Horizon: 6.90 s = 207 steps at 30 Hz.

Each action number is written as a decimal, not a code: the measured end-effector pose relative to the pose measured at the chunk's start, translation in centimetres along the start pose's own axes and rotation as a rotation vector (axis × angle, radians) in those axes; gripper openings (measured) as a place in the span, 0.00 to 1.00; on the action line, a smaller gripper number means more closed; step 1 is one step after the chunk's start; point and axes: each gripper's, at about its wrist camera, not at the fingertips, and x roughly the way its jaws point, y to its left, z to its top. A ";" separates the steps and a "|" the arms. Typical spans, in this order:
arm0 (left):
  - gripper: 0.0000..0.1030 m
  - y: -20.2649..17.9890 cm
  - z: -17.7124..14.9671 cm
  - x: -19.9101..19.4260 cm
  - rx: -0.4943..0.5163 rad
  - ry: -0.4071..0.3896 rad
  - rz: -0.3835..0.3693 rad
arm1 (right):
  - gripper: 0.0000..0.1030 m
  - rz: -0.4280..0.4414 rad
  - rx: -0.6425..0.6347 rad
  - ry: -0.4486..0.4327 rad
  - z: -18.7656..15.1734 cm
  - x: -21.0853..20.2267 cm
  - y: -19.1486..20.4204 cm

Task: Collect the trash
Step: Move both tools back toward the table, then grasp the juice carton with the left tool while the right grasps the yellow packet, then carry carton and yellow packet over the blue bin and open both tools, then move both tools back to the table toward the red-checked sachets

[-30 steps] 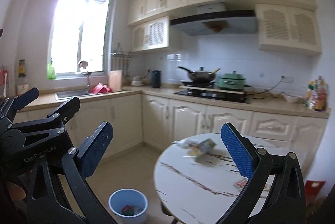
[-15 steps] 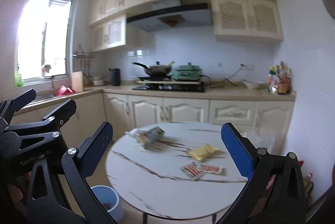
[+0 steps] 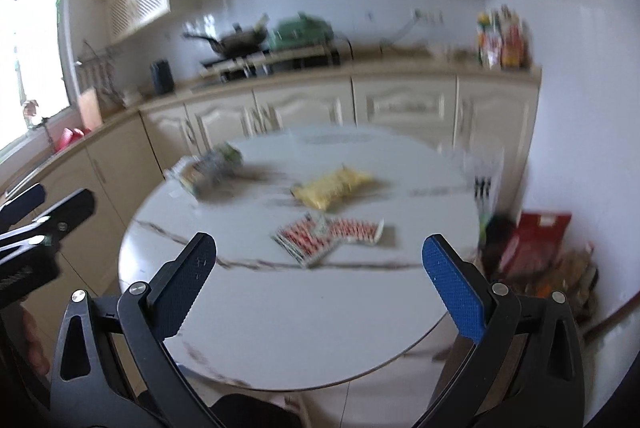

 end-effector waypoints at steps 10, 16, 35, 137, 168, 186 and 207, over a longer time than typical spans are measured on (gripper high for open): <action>0.99 2.3 6.8 11.4 0.000 0.146 -0.022 | 1.00 -0.031 0.074 0.205 2.2 10.9 -3.1; 0.99 3.6 10.6 18.4 0.022 0.190 -0.016 | 1.00 -0.040 0.187 0.319 5.3 18.5 -3.2; 0.99 3.6 16.5 36.0 0.092 0.330 -0.124 | 0.64 -0.141 -0.047 0.400 6.7 25.4 -0.3; 0.82 38.0 0.9 11.9 -0.459 0.445 0.336 | 0.89 0.544 -0.545 0.461 -11.0 24.3 44.5; 0.99 -0.6 -8.3 -18.3 -0.113 -0.394 0.325 | 1.00 0.320 -0.315 -0.380 3.7 -14.0 20.9; 0.99 -5.3 -9.0 -7.0 0.020 -0.094 0.035 | 1.00 -0.046 -0.054 -0.029 3.5 -4.0 0.5; 0.99 -6.7 4.1 12.6 0.035 0.251 -0.138 | 0.99 -0.061 -0.216 0.367 1.9 14.4 -4.1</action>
